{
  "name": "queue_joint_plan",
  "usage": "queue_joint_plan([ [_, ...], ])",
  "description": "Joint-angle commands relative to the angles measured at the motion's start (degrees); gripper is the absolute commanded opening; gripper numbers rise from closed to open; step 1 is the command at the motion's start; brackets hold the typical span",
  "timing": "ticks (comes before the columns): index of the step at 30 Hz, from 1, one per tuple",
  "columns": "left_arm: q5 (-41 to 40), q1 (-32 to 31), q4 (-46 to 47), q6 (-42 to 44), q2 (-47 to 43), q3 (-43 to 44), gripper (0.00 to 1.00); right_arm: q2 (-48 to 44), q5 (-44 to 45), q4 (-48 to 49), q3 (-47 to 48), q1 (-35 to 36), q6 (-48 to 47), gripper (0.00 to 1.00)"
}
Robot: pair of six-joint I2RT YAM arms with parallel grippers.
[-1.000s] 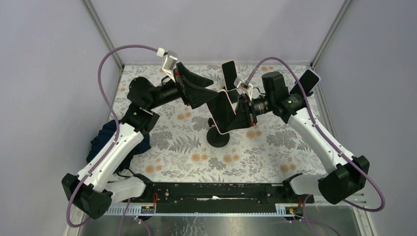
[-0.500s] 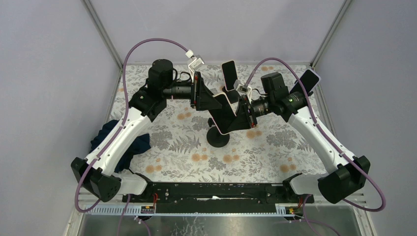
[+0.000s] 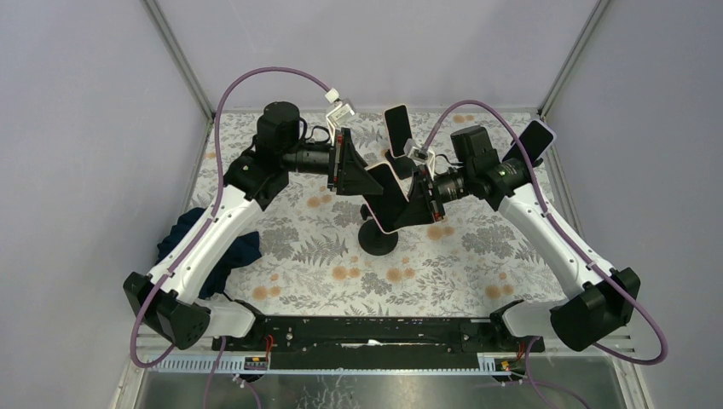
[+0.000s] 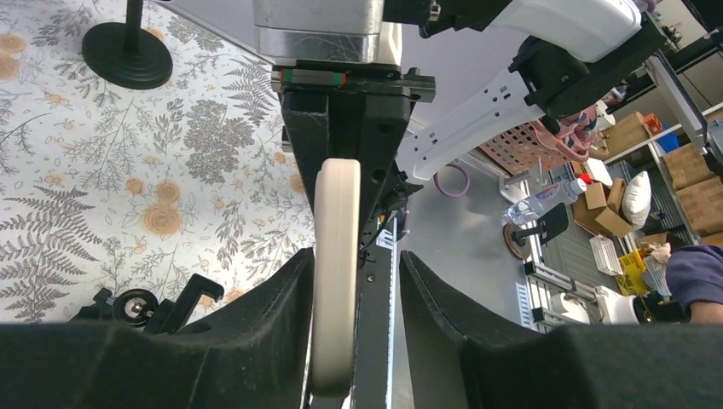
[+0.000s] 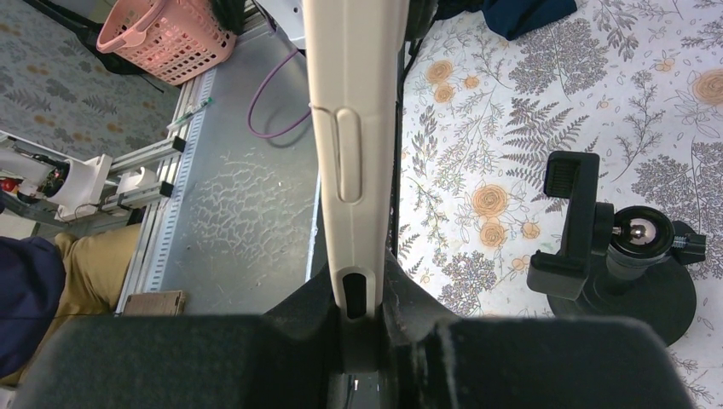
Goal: Place the phone on the phone stand
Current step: Install the phone on the phone stand.
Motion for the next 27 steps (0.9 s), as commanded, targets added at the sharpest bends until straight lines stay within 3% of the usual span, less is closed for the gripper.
queue_joint_plan([
  [1,2.75,0.34,1.51,0.18,0.15,-1.17,0.48,0.21,-2.5,1.18,3.4,0.73,-0.52,0.0],
  [8,3.01,0.25,8.5,-2.61,-0.76,-5.18,0.43,0.41,-2.89,1.45,3.51,0.67,0.06,0.0],
  [12,3.19,0.25,9.99,-3.62,-0.62,-5.7,0.31,0.5,-2.89,1.54,3.24,0.8,0.06,0.0],
  [17,2.62,0.25,12.52,-4.71,-0.79,-6.0,0.38,0.67,-2.47,1.36,3.06,1.18,-0.14,0.0],
  [21,4.2,0.32,13.04,-4.87,-0.16,-5.11,0.39,0.59,-2.27,1.04,2.97,1.39,-0.46,0.0],
  [24,5.44,0.27,12.52,-4.72,0.5,-4.81,0.32,0.59,-2.17,0.69,3.21,1.37,-0.77,0.0],
  [27,6.83,0.36,12.22,-4.42,0.72,-4.78,0.12,0.59,-1.94,0.41,3.38,1.4,-1.06,0.0],
])
